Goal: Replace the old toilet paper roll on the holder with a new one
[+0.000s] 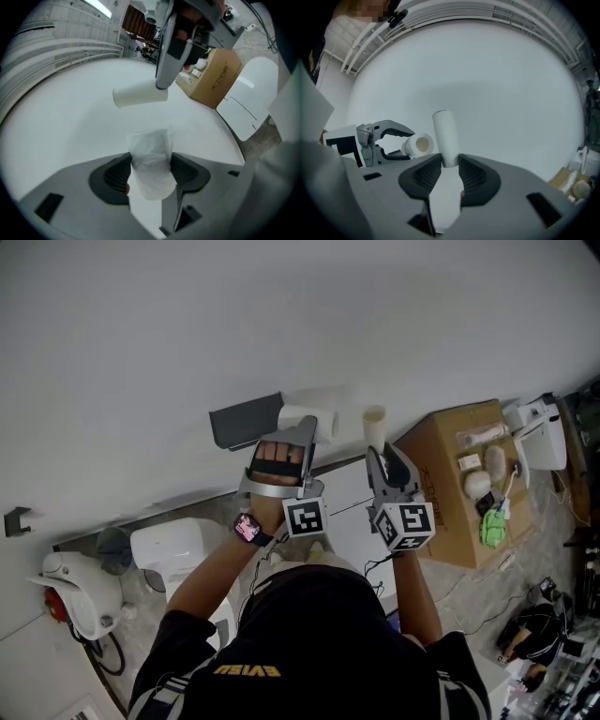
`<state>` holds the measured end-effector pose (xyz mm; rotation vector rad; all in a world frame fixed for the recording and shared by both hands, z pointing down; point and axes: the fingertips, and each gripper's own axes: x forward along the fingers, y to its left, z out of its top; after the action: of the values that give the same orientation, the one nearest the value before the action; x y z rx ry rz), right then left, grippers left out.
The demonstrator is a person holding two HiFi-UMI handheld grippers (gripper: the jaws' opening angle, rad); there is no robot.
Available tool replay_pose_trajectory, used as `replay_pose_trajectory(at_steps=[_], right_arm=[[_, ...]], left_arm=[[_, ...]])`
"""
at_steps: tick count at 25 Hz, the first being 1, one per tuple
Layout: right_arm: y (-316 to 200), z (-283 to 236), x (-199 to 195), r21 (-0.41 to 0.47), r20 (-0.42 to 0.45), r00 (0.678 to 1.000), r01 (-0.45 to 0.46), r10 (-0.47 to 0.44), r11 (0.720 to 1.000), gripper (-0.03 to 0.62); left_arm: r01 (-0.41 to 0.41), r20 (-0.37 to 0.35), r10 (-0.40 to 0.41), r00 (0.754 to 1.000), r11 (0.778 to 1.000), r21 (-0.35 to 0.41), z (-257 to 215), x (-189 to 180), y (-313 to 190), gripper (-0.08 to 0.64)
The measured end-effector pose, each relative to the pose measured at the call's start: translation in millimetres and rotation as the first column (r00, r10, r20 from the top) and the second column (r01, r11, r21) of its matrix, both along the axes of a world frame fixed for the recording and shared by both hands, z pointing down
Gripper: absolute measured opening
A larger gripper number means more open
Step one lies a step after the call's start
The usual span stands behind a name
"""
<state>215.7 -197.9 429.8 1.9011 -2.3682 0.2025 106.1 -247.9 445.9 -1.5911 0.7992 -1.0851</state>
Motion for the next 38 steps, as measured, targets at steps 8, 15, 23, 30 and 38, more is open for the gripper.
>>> replay_pose_trajectory(at_steps=[8, 15, 23, 30, 38], right_arm=[[1.6, 7.6, -5.3, -0.015, 0.003, 1.000, 0.008, -0.008, 1.000, 0.114], [1.2, 8.4, -15.5, -0.016, -0.002, 1.000, 0.024, -0.024, 1.000, 0.114], [3.4, 8.0, -17.4, -0.018, -0.018, 0.999, 0.029, -0.030, 0.999, 0.114], [-3.7, 17.7, -27.6, -0.034, -0.023, 0.998, 0.052, -0.053, 0.998, 0.114], [-16.4, 15.2, -34.7, -0.026, -0.029, 0.994, 0.107, -0.108, 0.994, 0.114]], left_arm=[[-0.073, 0.034, 0.073, 0.997, 0.997, -0.017, 24.7, 8.2, 31.5, 0.275], [-0.122, 0.029, 0.123, 0.992, 0.992, -0.030, 56.5, 9.2, 39.8, 0.275], [-0.088, 0.119, 0.096, 0.988, 0.994, -0.070, 101.7, -5.7, 25.4, 0.276], [-0.011, 0.128, 0.020, 0.992, 0.997, -0.073, 107.4, -14.4, 3.2, 0.276], [0.046, 0.126, -0.039, 0.991, 0.997, -0.056, 114.7, -6.2, -13.9, 0.276]])
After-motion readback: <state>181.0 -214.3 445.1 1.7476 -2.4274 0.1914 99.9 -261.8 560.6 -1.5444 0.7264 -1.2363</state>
